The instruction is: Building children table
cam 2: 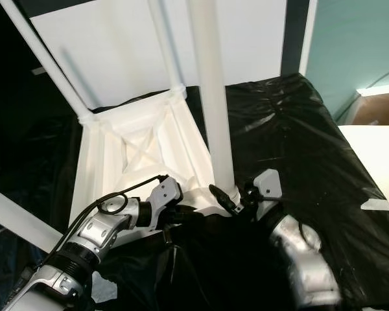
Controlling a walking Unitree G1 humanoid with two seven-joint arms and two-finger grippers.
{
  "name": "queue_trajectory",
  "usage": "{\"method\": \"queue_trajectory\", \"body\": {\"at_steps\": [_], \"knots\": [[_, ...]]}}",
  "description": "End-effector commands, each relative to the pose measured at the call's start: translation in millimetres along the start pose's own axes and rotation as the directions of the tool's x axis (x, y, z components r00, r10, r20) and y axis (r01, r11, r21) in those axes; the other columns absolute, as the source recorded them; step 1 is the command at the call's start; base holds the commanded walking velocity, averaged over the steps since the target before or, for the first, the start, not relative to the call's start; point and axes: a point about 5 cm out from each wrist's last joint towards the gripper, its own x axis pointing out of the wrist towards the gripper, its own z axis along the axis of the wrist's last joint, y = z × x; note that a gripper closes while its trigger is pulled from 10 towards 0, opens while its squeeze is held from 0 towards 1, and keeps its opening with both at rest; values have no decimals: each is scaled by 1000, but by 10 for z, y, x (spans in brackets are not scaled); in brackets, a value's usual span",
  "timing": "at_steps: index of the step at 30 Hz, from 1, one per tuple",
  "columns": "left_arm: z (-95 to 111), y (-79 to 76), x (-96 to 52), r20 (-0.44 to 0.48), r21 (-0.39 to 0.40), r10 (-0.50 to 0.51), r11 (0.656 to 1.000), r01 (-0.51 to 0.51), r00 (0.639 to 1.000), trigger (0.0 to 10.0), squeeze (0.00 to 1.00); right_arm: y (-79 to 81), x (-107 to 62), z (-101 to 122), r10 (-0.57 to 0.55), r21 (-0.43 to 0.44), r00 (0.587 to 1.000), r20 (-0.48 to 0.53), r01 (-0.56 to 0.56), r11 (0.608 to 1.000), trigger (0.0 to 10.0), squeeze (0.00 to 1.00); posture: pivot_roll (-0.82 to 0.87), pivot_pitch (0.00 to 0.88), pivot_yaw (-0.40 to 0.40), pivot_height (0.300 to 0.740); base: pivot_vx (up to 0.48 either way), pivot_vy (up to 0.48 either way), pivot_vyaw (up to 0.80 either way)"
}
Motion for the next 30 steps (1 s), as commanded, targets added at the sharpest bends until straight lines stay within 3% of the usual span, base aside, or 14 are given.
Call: {"method": "queue_trajectory", "body": {"at_steps": [1,7,8,10,11,15,16,18,22,23,24,27,28,30], "knots": [[-225,-138,12,26,-121,-58,991,61,998,10000,0,-228,-40,-8,-215,30,977,-8,215,976,0,0,-82,0,116,740,0,0,0],[-246,-158,19,20,-124,-69,990,71,997,10000,0,-216,5,20,-215,33,977,2,214,976,471,0,-85,0,115,740,0,0,0],[-235,-149,29,23,-124,-64,990,66,998,10000,0,-154,21,-16,-149,51,988,-27,150,987,9804,39,-86,0,118,740,0,0,0],[-231,-147,33,24,-124,-64,990,66,998,10000,0,-137,28,-35,-120,59,992,-41,122,991,9804,39,-86,0,118,740,0,0,0],[-231,-149,36,23,-123,-65,990,67,998,10000,0,-115,46,-49,-59,71,997,-50,63,996,10000,1000,-87,0,118,740,0,0,0],[-236,-156,45,23,-125,-66,990,68,998,10000,0,-103,108,-30,93,53,994,-48,-91,994,10000,1000,-87,0,117,740,0,0,0],[-242,-164,49,23,-126,-67,990,69,997,10000,0,-135,142,2,154,24,987,-40,-153,988,10000,0,-87,0,117,740,0,0,0],[-255,-180,54,22,-129,-69,989,72,997,10000,0,-236,208,100,266,-31,963,-39,-267,963,10000,0,-84,0,112,740,0,0,0],[-259,-185,57,22,-131,-69,989,72,997,10000,0,-304,234,147,351,-53,934,-62,-354,934,10000,0,-83,0,109,740,0,0,0],[-260,-184,58,22,-131,-68,989,70,997,10000,0,-329,228,146,412,-56,907,-92,-417,907,8824,0,-81,0,108,740,0,0,0],[-261,-184,60,22,-131,-67,989,70,997,10000,0,-344,219,143,448,-56,887,-114,-456,888,2392,0,-80,0,107,740,0,0,0],[-261,-184,60,23,-132,-66,989,69,998,10000,0,-358,202,140,488,-51,862,-138,-499,865,2392,0,-79,0,105,740,0,0,0],[-262,-184,60,23,-132,-66,989,68,998,10000,0,-369,187,137,517,-41,842,-154,-528,848,0,0,-79,0,105,740,0,0,0],[-263,-184,59,23,-131,-65,989,67,998,10000,0,-386,177,136,539,-31,826,-165,-550,834,0,0,-79,0,105,740,0,0,0]]}}
